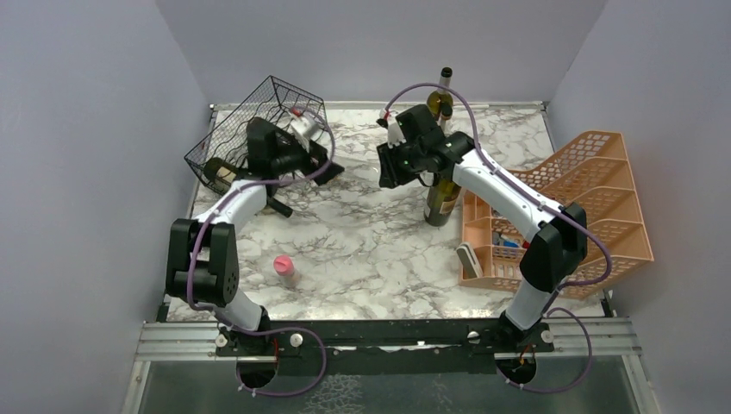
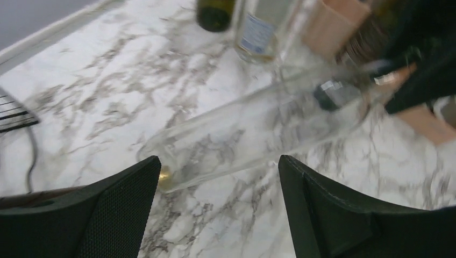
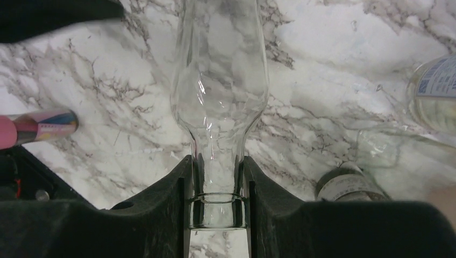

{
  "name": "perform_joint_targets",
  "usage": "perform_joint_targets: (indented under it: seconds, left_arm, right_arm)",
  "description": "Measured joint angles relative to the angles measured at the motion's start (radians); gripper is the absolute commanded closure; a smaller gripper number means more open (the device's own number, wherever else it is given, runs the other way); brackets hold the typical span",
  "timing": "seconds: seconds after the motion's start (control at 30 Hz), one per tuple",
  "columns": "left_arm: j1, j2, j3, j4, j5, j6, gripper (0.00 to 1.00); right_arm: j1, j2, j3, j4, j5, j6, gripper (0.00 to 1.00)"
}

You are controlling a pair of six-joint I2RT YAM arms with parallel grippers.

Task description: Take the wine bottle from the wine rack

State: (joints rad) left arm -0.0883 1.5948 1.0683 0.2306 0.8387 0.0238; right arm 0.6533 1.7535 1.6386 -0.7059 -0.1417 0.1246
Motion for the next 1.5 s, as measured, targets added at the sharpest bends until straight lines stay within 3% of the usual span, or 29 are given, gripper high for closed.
perform_joint_targets:
  seconds: [0.13,0.23,0.5,0.7,0.8,0.97,1.03,1.1,1.17,1.3,1.4,1.5]
  left_arm:
    - [-0.110,-0.040,-0.164,0.034,0.066,0.243,0.13]
    - [-0.174,-0.050,-0.201,0.038,0.079,0.362,0.12]
    - [-0.235,-0.124,-0.217,0.080,0.115,0.490,0.07]
    - [-0.345,-0.111,-0.212,0.024,0.138,0.549,0.08]
    - [-0.396,-0.097,-0.212,0.011,0.129,0.577,0.16]
    - [-0.454,-0.089,-0.214,0.023,0.071,0.623,0.48]
    - [-0.463,-0.089,-0.218,0.036,0.060,0.637,0.57]
    - [-0.471,-0.090,-0.227,0.062,0.053,0.645,0.66]
    - [-0.475,-0.094,-0.235,0.077,0.049,0.642,0.77]
    - [-0.473,-0.098,-0.239,0.081,0.024,0.620,0.88]
    - [-0.467,-0.100,-0.239,0.085,0.007,0.600,0.90]
    - [-0.467,-0.101,-0.239,0.091,-0.008,0.575,0.91]
  right_arm:
    - [0.000,-0.028,-0.025,-0.055,-0.033,0.007,0.99]
    - [0.000,-0.031,-0.037,-0.098,-0.050,0.007,0.99]
    - [0.000,-0.079,-0.071,-0.167,-0.094,-0.002,0.99]
    - [0.000,-0.112,-0.071,-0.193,-0.131,-0.026,0.99]
    - [0.000,-0.112,-0.071,-0.212,-0.163,-0.033,0.99]
    - [0.000,-0.121,-0.074,-0.228,-0.202,-0.040,0.99]
    - [0.000,-0.134,-0.087,-0.227,-0.203,-0.040,0.90]
    - [0.000,-0.152,-0.107,-0.217,-0.202,-0.034,0.67]
    - [0.000,-0.174,-0.137,-0.190,-0.197,-0.018,0.53]
    - [0.000,-0.243,-0.215,-0.082,-0.195,0.062,0.43]
    - [0.000,-0.296,-0.253,-0.002,-0.181,0.123,0.34]
    - [0.002,-0.352,-0.302,0.100,-0.155,0.177,0.32]
